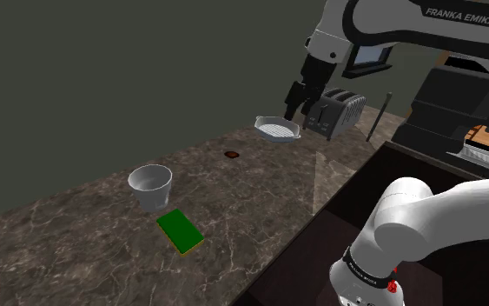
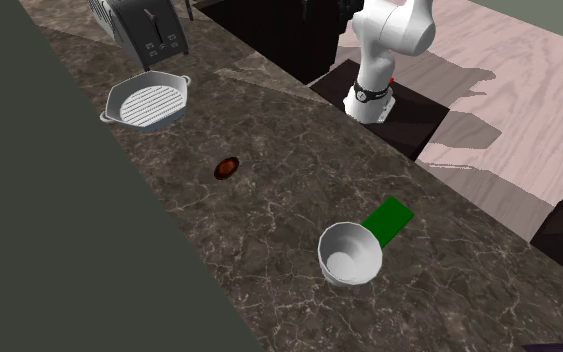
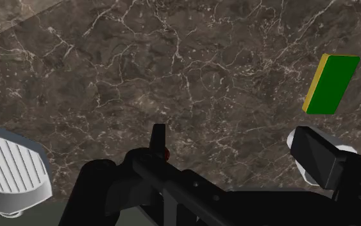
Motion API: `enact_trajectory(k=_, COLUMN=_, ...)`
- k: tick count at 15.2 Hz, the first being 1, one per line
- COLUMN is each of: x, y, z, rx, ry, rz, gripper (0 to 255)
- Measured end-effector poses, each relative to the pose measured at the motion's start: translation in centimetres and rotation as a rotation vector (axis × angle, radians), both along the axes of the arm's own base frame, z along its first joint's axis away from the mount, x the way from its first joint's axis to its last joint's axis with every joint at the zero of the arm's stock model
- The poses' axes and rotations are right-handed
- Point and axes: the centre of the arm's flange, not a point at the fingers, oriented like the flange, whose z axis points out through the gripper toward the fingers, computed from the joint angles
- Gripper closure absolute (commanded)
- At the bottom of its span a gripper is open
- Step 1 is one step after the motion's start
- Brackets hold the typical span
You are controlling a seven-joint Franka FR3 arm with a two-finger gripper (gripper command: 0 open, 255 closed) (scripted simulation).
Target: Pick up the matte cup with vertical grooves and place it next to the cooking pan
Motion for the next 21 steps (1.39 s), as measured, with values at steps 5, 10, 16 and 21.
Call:
enact_trajectory(k=5, x=2.7, y=2.1, z=-1.9, rx=0.011, ry=0.009, rz=0.0, gripper=0)
enact_trajectory(k=10, x=7.2, y=5.8, z=-5.3, rx=0.028, ry=0.024, rz=-0.001, gripper=0)
enact_trajectory(k=16, x=12.5, y=10.3, z=-9.0, rx=0.05, ry=0.041, rz=-0.002, gripper=0)
enact_trajectory(k=21, x=16.8, y=13.9, z=-11.8, rx=0.069, ry=0.054, rz=-0.003, gripper=0)
